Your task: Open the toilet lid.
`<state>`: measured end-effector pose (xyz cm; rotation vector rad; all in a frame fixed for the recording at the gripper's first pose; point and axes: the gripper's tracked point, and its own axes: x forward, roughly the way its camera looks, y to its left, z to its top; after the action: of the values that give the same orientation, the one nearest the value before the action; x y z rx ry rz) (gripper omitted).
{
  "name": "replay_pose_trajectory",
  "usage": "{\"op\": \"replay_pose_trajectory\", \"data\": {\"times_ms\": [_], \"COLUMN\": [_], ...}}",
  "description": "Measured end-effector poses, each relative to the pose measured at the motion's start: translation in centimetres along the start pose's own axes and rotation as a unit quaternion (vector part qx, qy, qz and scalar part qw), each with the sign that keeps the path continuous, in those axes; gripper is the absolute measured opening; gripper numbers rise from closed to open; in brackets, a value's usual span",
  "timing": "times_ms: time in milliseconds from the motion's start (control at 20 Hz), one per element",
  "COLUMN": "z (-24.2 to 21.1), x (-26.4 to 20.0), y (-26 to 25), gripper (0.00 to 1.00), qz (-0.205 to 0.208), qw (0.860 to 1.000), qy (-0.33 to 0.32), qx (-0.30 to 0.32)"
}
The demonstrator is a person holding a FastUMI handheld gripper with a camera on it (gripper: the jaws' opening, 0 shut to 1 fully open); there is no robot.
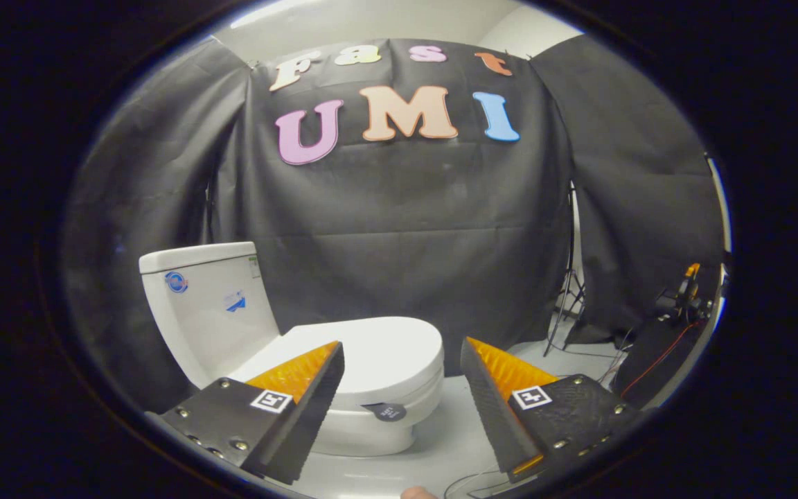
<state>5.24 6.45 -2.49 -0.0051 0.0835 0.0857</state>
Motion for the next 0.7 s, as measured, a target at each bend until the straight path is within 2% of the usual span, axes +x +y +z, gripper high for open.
{"op": "replay_pose_trajectory", "data": {"times_ms": [250,350,550,700], "z": [-2.4,-4.9,-7.9,-9.7], "x": [2.9,4.1,5.3,6.0], "y": [-0.6,-1.0,-1.1,-0.3], "gripper": [1.0,1.0,1.0,1.0], "qz": [-0.02,-0.029,-0.031,-0.019], "qw": [0.998,0.993,0.977,0.954], "qy": [0.056,0.101,0.165,0.204], "qx": [0.031,0.051,0.131,0.218]}}
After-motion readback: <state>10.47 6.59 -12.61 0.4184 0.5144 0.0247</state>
